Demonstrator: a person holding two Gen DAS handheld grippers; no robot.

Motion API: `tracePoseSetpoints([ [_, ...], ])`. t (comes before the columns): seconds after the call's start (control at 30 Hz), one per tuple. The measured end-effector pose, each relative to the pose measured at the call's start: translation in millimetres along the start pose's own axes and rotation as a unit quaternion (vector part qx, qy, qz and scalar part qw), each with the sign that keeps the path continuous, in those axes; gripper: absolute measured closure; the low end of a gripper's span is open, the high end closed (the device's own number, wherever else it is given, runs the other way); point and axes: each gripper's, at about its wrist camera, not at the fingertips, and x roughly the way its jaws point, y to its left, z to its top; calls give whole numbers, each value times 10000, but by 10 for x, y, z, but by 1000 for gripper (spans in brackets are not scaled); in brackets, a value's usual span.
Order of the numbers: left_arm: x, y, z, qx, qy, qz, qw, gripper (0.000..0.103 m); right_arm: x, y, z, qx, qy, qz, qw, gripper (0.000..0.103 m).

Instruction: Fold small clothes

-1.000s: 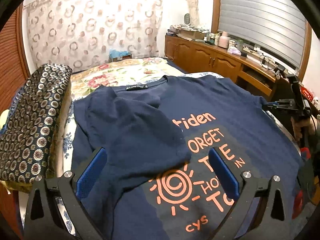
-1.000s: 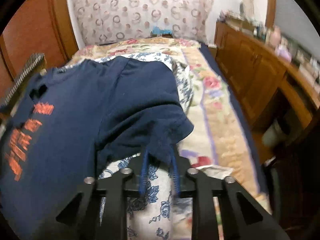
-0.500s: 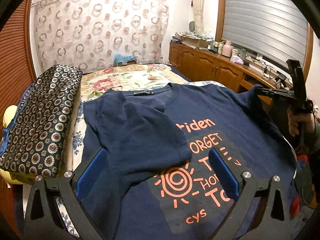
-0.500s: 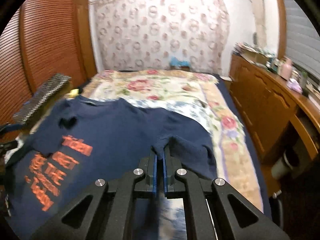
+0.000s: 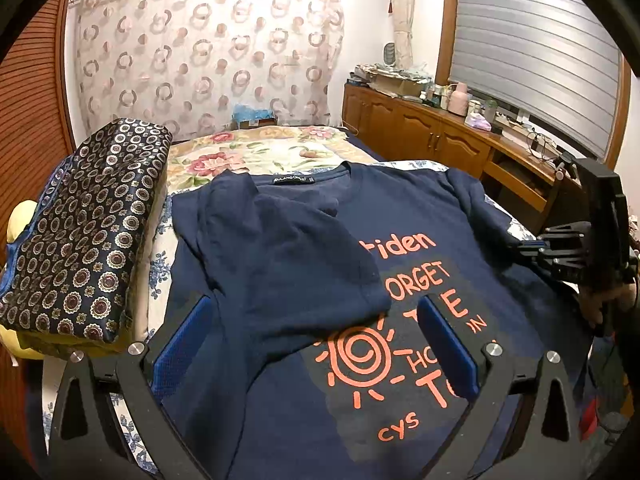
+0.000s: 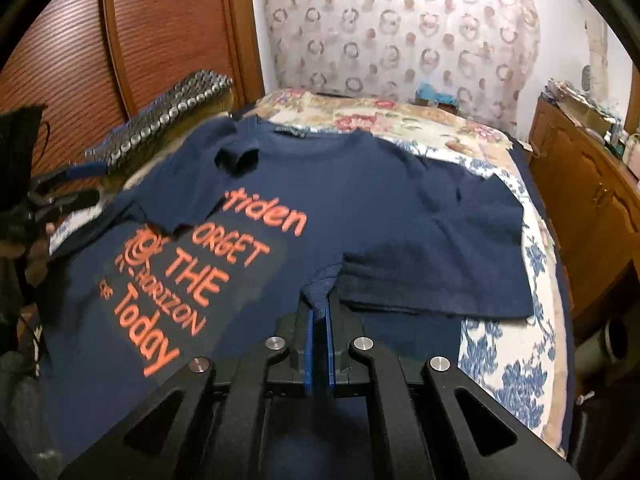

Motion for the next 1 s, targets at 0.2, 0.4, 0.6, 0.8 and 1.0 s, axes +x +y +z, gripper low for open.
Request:
tracePoseSetpoints([
  [0.2, 16, -17, -15, 28, 27, 3, 10000, 1, -84, -46, 34, 33, 156, -97, 9998, 83],
  [0.4, 25, -27, -21, 26, 19, -8, 10000, 1, -370, -102, 87, 17, -128, -234, 9996, 64],
  [0.6, 39, -51, -28, 53, 45, -39, 10000, 1, -474, -450, 96, 361, -260, -788, 9959, 63],
  [0.8, 54, -67, -27, 59, 70, -51, 9999, 1, -194, -888, 129, 832, 18, -1145, 9899, 63],
  [1.0, 44, -55, -37, 67, 80, -35, 9999, 1, 117, -1063, 132, 1069, 487, -1272, 9849, 64],
])
